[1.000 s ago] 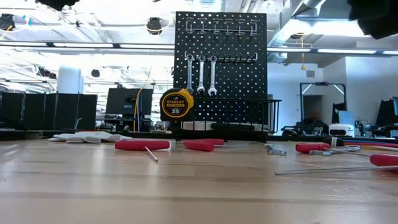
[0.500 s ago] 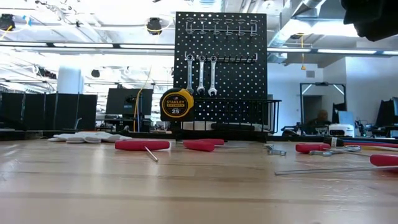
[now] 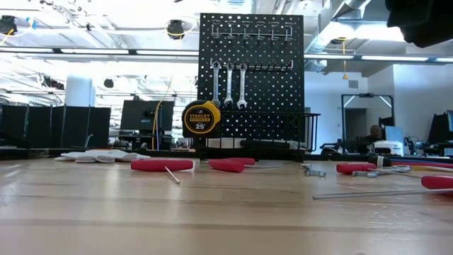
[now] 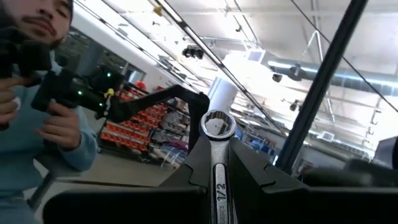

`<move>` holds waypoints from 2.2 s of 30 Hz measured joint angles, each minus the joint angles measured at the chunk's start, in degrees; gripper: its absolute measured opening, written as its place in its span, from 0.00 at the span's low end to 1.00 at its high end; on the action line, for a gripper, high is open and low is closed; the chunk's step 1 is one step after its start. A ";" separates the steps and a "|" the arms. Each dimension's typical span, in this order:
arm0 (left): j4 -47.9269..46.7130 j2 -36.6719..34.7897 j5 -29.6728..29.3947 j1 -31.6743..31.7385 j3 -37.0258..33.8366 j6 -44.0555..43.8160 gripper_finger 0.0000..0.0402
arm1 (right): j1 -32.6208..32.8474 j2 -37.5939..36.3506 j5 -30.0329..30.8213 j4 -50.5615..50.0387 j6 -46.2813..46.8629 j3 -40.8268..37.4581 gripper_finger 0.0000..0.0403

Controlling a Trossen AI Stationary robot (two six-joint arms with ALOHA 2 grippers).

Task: Hang tools onto peg board
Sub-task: Hang the silver wrench on the peg board

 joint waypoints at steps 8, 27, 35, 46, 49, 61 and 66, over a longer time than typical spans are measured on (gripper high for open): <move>-2.93 0.00 -6.12 -1.86 0.00 13.12 0.41 | 4.33 0.00 12.63 0.04 -5.35 0.02 0.08; 6.54 0.02 -6.47 -2.72 -0.08 7.43 0.41 | 7.15 -0.02 25.64 -7.77 -15.15 4.27 0.09; 7.00 0.02 -5.71 -2.73 -0.09 6.44 0.41 | 7.17 -0.04 25.68 -9.93 -17.69 4.28 0.09; 5.80 0.13 -4.62 -3.86 -0.11 6.83 0.41 | 8.86 -0.04 31.20 -14.14 -21.98 4.28 0.09; 6.24 0.13 -5.18 -3.86 -0.11 6.78 0.41 | 8.82 -0.07 31.53 -14.11 -22.21 4.28 0.09; 6.44 0.13 -5.32 -4.18 -0.11 6.81 0.21 | 8.75 -0.07 33.89 -15.48 -22.19 4.28 0.10; 6.24 0.13 -4.83 -4.24 -0.20 7.60 0.09 | 8.65 -0.16 35.53 -16.55 -21.01 4.00 0.10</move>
